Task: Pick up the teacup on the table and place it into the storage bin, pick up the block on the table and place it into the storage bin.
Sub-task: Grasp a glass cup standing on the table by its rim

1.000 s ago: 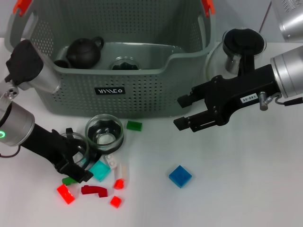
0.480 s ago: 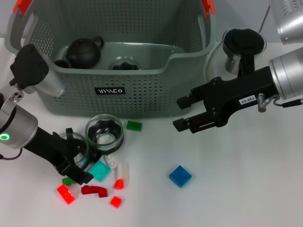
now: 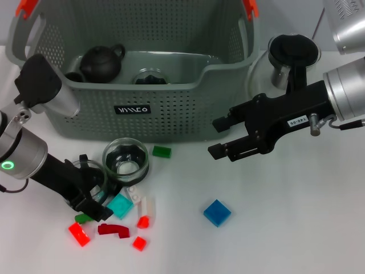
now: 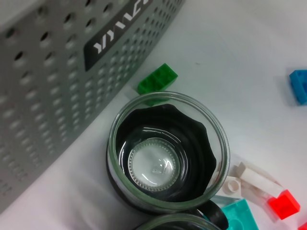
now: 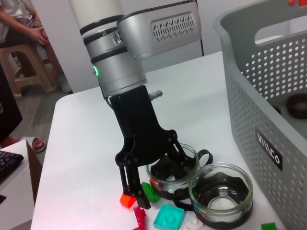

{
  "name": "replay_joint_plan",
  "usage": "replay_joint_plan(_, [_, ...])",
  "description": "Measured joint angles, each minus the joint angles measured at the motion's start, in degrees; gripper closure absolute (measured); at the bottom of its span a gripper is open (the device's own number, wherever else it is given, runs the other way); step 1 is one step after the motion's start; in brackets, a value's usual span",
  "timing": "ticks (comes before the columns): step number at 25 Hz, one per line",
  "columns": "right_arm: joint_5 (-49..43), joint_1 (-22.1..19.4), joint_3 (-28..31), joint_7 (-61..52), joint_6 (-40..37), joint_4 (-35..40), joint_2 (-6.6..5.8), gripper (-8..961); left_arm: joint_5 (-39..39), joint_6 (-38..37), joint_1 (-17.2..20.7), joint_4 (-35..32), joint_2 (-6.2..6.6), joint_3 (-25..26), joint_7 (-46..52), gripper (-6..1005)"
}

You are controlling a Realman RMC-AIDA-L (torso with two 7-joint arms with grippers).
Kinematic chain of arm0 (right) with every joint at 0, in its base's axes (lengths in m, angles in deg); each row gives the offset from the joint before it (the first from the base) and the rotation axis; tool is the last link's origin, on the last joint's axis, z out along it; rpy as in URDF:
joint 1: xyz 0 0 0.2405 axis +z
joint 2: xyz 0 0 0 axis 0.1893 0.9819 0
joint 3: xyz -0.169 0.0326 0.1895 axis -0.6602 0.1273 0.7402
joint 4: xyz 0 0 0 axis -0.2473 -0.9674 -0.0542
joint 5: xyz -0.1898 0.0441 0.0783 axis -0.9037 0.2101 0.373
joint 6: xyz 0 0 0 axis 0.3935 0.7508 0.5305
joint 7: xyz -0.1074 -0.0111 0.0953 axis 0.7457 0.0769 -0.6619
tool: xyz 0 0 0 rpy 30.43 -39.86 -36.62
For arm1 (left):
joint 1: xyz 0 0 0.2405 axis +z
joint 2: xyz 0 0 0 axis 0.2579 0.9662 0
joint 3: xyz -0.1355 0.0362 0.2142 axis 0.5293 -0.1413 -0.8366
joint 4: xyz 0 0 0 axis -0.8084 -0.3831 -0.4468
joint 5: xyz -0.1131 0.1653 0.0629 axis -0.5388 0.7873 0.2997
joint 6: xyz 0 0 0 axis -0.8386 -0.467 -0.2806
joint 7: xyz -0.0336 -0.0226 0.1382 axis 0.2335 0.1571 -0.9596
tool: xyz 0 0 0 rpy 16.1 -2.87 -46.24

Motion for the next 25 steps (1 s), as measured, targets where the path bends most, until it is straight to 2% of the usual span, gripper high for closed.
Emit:
replay_joint_plan(8, [0.0, 0.0, 0.2, 0.1, 0.0, 0.0, 0.0, 270, 0.5, 0.9, 0.0, 0.1, 0.0, -0.1, 0.0, 159])
replay_joint_plan(11, [0.0, 0.0, 0.2, 0.1, -0.1, 0.0, 0.0, 270, 0.5, 1.3, 0.0, 0.3, 0.0, 0.0, 0.1, 377])
replay_joint_plan(17, [0.0, 0.0, 0.2, 0.1, 0.0, 0.0, 0.0, 271, 0.7, 1.8, -0.1, 0.1, 0.05, -0.1, 0.2, 587])
replay_joint_plan(22, [0.0, 0.0, 0.3, 0.1, 0.0, 0.0, -0.02, 272, 0.7, 1.7, -0.1, 0.4, 0.07, -0.1, 0.2, 815])
replay_joint_plan(25, [0.0, 0.0, 0.5, 0.1, 0.0, 0.0, -0.07, 271, 0.7, 1.2, -0.2, 0.5, 0.08, -0.1, 0.2, 874])
